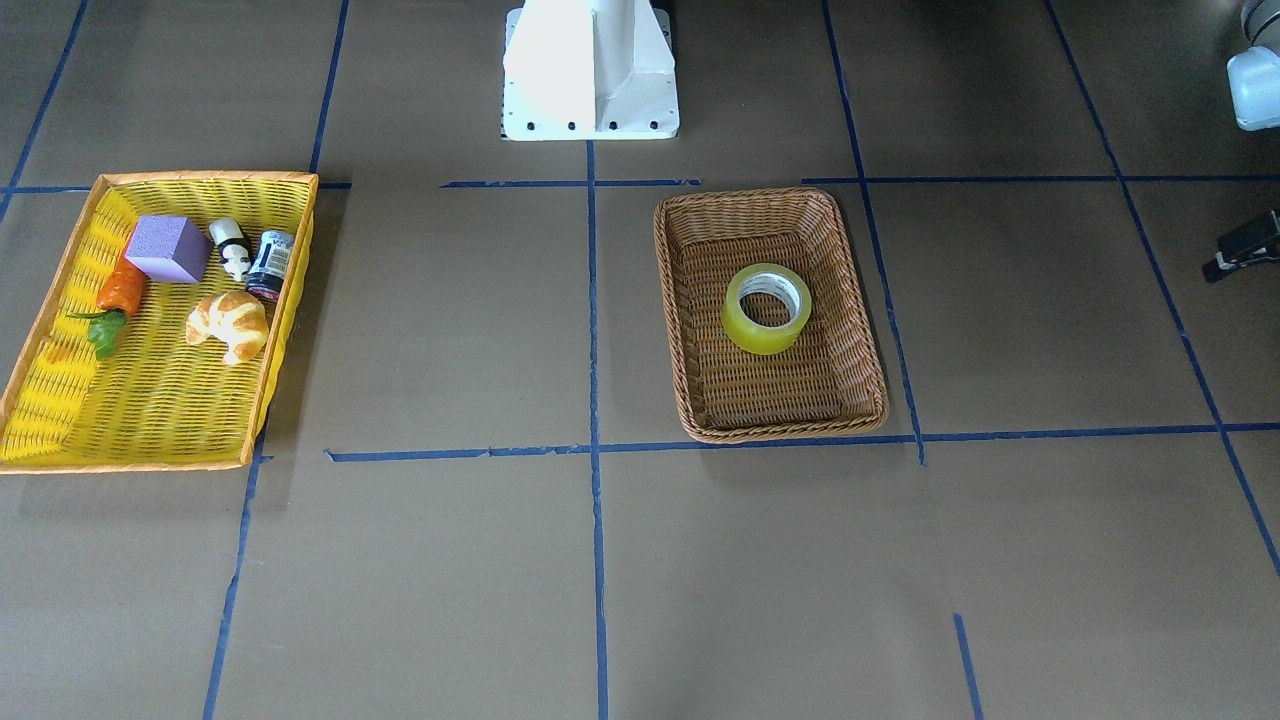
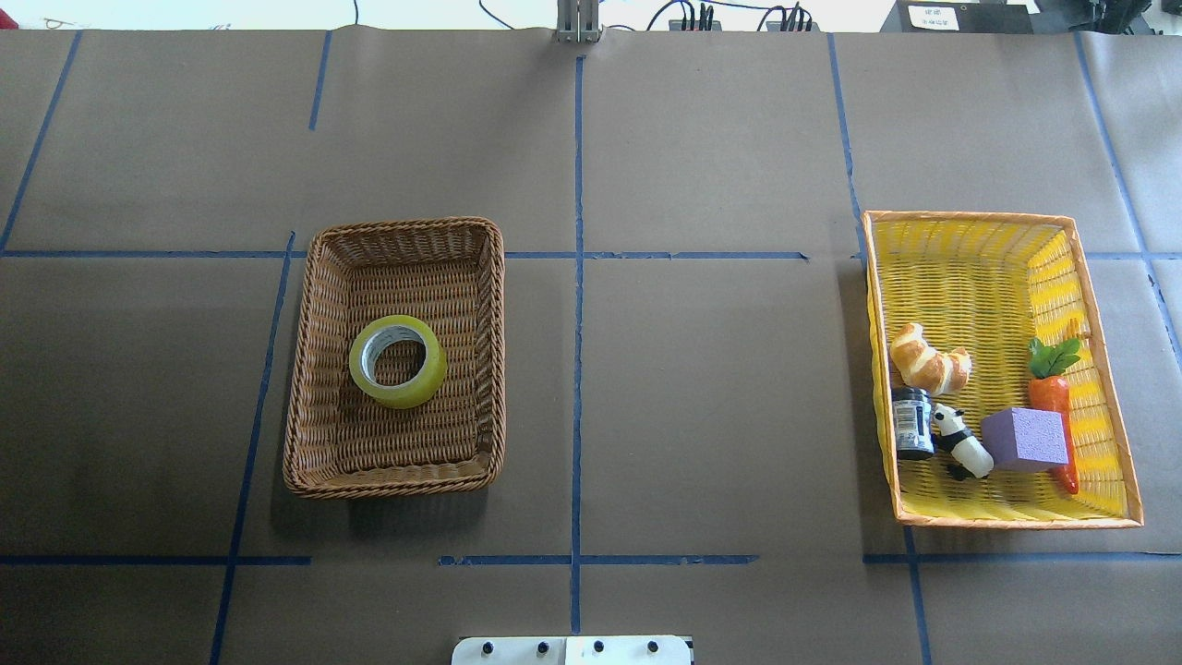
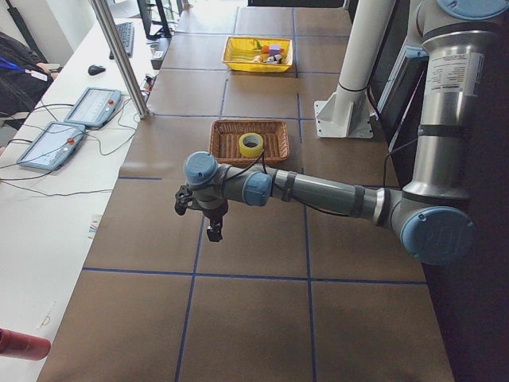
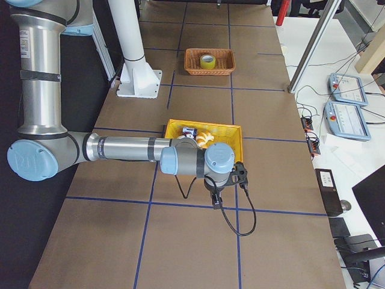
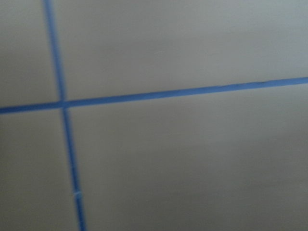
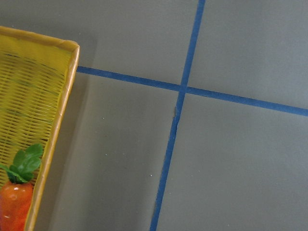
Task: Move tape to another basket
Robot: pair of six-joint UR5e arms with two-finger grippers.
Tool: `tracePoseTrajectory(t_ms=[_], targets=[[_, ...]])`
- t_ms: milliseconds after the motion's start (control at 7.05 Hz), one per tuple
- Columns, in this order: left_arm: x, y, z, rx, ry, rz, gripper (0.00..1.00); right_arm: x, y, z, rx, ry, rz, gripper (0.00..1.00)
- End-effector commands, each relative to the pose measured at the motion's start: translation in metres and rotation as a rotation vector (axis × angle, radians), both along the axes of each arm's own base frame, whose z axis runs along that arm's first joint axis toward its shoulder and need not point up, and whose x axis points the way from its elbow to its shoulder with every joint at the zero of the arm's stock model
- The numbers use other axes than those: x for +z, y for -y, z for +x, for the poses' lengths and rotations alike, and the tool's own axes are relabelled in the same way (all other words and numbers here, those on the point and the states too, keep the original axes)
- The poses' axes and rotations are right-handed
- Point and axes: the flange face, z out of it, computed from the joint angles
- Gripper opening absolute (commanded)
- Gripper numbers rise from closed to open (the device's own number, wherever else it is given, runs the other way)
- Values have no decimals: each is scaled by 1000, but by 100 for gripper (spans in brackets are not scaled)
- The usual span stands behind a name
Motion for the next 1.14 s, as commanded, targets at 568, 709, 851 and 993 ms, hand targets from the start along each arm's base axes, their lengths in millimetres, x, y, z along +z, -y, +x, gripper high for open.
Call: tracePoseTrajectory(t_ms=[568, 709, 851, 993], targets=[[53, -17, -77, -25, 18, 26, 100, 25, -6, 6, 6, -53, -50, 100], [54, -18, -79, -2, 18, 42, 100, 23, -5, 6, 8, -50, -47, 100], [54, -18, -79, -1, 21, 45, 100, 24, -6, 6, 8, -50, -48, 100], [53, -18, -79, -1, 28, 48, 100, 24, -6, 6, 8, -50, -48, 100]])
